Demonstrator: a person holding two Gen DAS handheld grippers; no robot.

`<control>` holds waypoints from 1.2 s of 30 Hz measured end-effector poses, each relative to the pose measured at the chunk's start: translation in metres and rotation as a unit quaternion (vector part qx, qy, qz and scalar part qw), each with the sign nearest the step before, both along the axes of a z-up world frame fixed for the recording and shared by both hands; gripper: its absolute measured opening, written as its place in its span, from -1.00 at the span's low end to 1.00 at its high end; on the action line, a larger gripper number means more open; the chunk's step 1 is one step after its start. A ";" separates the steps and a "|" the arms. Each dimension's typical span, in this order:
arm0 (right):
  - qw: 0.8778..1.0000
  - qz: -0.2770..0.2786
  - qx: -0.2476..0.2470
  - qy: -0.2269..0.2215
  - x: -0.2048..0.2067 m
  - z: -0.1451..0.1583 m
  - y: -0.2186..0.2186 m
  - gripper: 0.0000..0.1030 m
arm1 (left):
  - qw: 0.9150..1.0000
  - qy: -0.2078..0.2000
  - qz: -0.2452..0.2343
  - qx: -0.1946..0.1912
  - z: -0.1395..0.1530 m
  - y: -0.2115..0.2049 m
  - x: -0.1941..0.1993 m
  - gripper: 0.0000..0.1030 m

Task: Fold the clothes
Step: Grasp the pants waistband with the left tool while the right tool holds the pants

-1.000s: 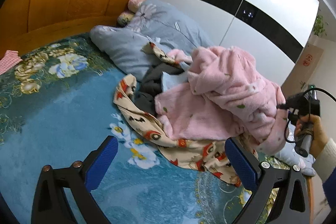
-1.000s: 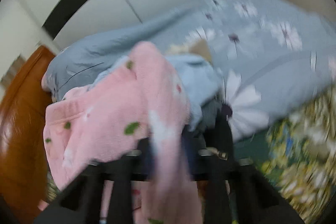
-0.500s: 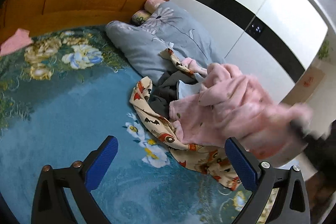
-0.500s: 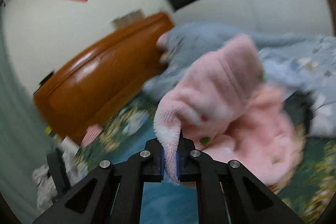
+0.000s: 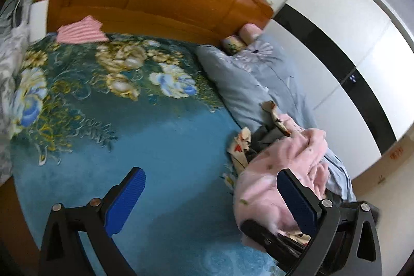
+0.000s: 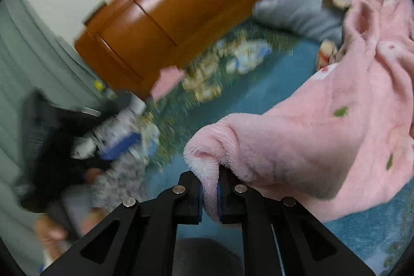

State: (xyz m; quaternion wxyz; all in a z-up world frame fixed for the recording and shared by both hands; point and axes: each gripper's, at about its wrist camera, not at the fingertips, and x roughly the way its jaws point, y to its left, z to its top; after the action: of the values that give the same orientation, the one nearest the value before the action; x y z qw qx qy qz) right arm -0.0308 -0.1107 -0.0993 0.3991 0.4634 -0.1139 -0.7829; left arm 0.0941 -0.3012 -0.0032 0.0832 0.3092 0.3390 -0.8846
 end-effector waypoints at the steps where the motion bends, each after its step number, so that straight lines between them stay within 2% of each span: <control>1: 1.000 -0.005 0.014 -0.004 -0.005 -0.006 -0.005 -0.83 | 1.000 -0.005 0.000 0.000 -0.003 -0.001 0.002 1.00; 5: 0.999 0.001 0.043 -0.021 -0.015 -0.015 -0.002 -0.68 | 1.000 -0.024 -0.001 0.007 -0.017 0.001 -0.002 1.00; 6: 0.998 0.004 0.049 -0.025 -0.016 -0.017 0.001 -0.48 | 0.999 -0.028 -0.005 0.018 -0.022 0.002 -0.006 1.00; 7: 0.998 0.009 0.053 -0.027 -0.014 -0.017 0.006 -0.21 | 0.999 -0.032 -0.010 0.027 -0.027 0.003 -0.009 1.00; 9: 0.998 0.028 0.053 -0.024 -0.002 -0.012 0.027 -0.02 | 0.998 -0.050 -0.025 0.031 -0.038 0.008 -0.016 1.00; 11: 0.998 0.018 0.046 -0.032 -0.003 -0.014 0.052 -0.02 | 0.996 -0.072 -0.042 0.021 -0.045 0.014 -0.021 1.00; 14: 0.997 -0.040 0.023 -0.056 -0.006 -0.020 0.106 0.01 | 0.992 -0.092 -0.078 0.022 -0.054 0.028 -0.031 1.00; 16: 0.994 -0.084 0.036 -0.057 -0.008 -0.023 0.139 0.07 | 0.988 -0.099 -0.114 0.019 -0.057 0.047 -0.042 1.00; 19: 0.985 -0.149 0.041 -0.079 -0.015 -0.032 0.182 0.07 | 0.975 -0.124 -0.183 -0.021 -0.063 0.091 -0.063 1.00; 22: 0.974 -0.197 0.022 -0.106 -0.019 -0.040 0.214 0.07 | 0.952 -0.148 -0.259 -0.068 -0.074 0.149 -0.079 1.00; 24: 0.969 -0.217 0.026 -0.113 -0.018 -0.045 0.228 0.07 | 0.937 -0.169 -0.290 -0.098 -0.087 0.181 -0.087 1.00; 27: 0.963 -0.236 0.028 -0.130 -0.019 -0.051 0.241 0.07 | 0.917 -0.229 -0.298 -0.135 -0.111 0.209 -0.103 0.98; 28: 0.960 -0.243 0.028 -0.135 -0.021 -0.053 0.245 0.07 | 0.916 -0.240 -0.292 -0.131 -0.118 0.210 -0.107 0.97; 29: 0.958 -0.250 0.028 -0.139 -0.024 -0.057 0.247 0.07 | 0.921 -0.241 -0.282 -0.114 -0.122 0.206 -0.110 0.95; 31: 0.955 -0.259 0.029 -0.144 -0.030 -0.061 0.253 0.07 | 0.931 -0.244 -0.260 -0.083 -0.130 0.196 -0.115 0.86; 34: 0.951 -0.273 0.027 -0.143 -0.039 -0.062 0.265 0.07 | 0.942 -0.248 -0.218 -0.052 -0.139 0.174 -0.115 0.42; 35: 0.950 -0.279 0.026 -0.141 -0.042 -0.062 0.270 0.07 | 0.945 -0.252 -0.205 -0.043 -0.142 0.168 -0.115 0.13; 36: 0.947 -0.288 0.025 -0.139 -0.048 -0.061 0.276 0.07 | 0.947 -0.256 -0.190 -0.032 -0.145 0.161 -0.115 -0.36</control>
State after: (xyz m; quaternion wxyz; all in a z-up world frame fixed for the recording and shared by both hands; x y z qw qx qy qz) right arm -0.0786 0.1650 -0.1607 0.1253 0.5247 -0.2775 -0.7950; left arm -0.0214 -0.1399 -0.1487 0.0073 0.5808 0.2127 -0.7857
